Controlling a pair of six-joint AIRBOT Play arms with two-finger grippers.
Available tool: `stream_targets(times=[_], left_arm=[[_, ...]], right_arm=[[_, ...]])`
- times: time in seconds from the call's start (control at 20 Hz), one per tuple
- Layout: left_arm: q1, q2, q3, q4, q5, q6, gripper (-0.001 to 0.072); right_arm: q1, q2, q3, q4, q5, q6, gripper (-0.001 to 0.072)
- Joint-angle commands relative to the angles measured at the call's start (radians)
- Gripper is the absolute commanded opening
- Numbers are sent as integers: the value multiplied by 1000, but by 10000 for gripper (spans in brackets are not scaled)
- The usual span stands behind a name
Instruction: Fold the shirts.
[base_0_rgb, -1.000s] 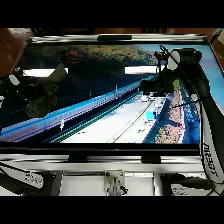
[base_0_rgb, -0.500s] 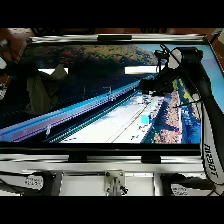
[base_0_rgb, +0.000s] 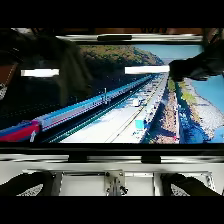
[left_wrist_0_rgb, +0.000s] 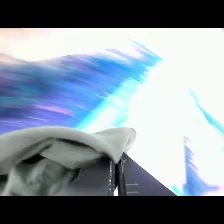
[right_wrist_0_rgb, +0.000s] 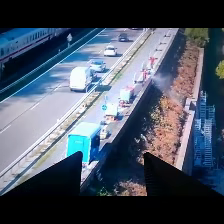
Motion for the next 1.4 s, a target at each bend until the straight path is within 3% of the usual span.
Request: stream_targets(times=[0.0, 0.15, 0.2, 0.25, 0.35, 0.4, 0.45, 0.6, 0.75, 0.9, 1.05, 1.35], left_arm=[[-282, -66, -101, -1, 43, -7, 27], [-400, -219, -185, 20, 101, -8, 30], [-417, -272, -182, 19, 97, -9, 77], [-421, -304, -182, 15, 92, -9, 232], [-396, -315, -181, 13, 65, -53, 648], [-367, -301, -181, 13, 43, -74, 720], [-323, -280, -181, 13, 15, -80, 720], [-149, -214, -182, 16, -167, -79, 720], [29, -194, -195, 32, -429, -76, 719], [93, -194, -301, -30, -505, -40, 719], [48, -194, -486, -128, -364, -42, 719], [-37, -203, -718, -359, 17, -79, 719]], right_arm=[[0, 130, 23, -61, 35, -7, 505], [0, 165, 23, -49, 81, -7, 505], [0, 163, 21, -48, 111, -7, 505], [0, 159, 21, -49, 135, -8, 505], [0, 146, 21, -51, 155, -32, 507], [0, 135, 21, -52, 163, -82, 620], [-1, 114, 21, -62, 180, -122, 660], [-12, 34, -11, -97, 203, -149, 659], [-132, -19, -134, 60, 203, -149, 659], [-319, -20, -306, 264, 203, -150, 659], [-463, -18, -471, 370, 192, -194, 659], [-542, -18, -640, 363, 43, -306, 659]])
